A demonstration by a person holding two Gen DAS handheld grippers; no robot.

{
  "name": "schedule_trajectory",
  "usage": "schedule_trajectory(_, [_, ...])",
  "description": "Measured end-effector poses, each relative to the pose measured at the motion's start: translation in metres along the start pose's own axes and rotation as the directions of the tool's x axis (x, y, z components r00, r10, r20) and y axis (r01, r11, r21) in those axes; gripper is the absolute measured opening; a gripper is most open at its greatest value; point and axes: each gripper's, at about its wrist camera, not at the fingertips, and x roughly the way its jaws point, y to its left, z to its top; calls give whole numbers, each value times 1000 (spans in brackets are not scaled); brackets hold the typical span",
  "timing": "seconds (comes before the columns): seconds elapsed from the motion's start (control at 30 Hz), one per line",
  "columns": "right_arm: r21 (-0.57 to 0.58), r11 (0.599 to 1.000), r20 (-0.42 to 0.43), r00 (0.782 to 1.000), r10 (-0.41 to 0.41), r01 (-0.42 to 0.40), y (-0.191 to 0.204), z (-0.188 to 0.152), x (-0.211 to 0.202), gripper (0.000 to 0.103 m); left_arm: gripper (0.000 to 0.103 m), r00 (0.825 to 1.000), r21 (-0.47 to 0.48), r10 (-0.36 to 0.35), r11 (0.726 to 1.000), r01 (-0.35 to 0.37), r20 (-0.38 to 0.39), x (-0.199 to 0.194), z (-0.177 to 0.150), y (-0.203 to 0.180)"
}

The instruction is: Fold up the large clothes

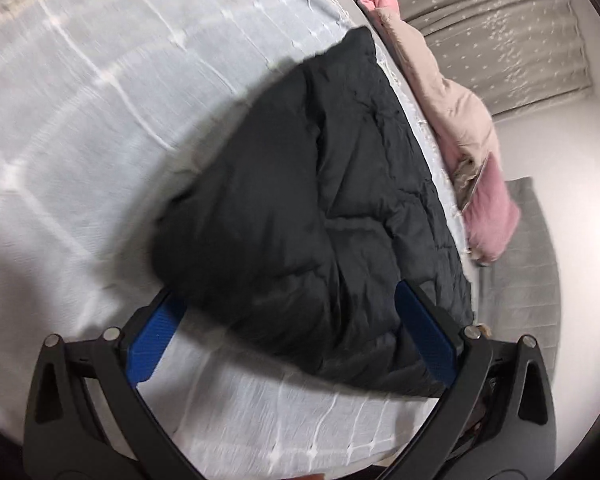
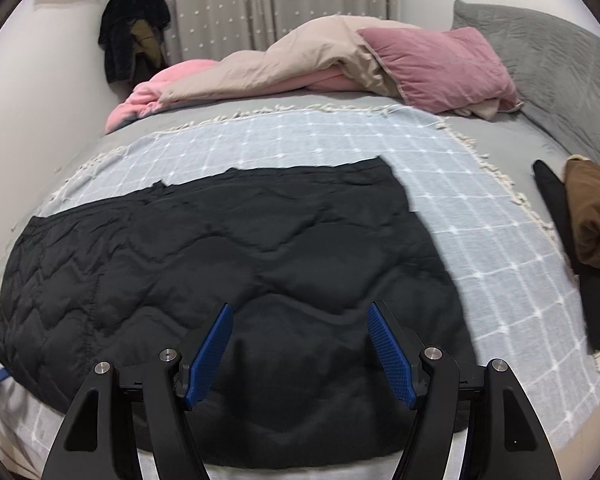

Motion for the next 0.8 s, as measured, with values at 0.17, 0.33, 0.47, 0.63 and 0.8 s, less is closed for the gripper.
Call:
schedule_trajectory(0.17, [4,999,-12,999,50,-50,23,4,13,71,87,992,-3,-57,998,58,110,16,3,-5])
schedule_trajectory(0.33, [12,995,-8,995,103,-103,46,8,25,71,51,978,-42,-125,990,134,169,35,12,-4])
schedule_trajectory(0.47, [16,992,11,992,128,-128,66,12,34,69,19,958,-29,-158,985,170,239,25,19,-13])
schedule_trajectory(0.63, [26,978,24,978,208,-209,91,16,40,34,15,924,120,-139,987,103,357,-15,19,-42])
schedule_trajectory(0.8, [-6,941,20,941,339,-339,126,17,40,26,14,857,191,-153,979,65,492,-57,12,-56])
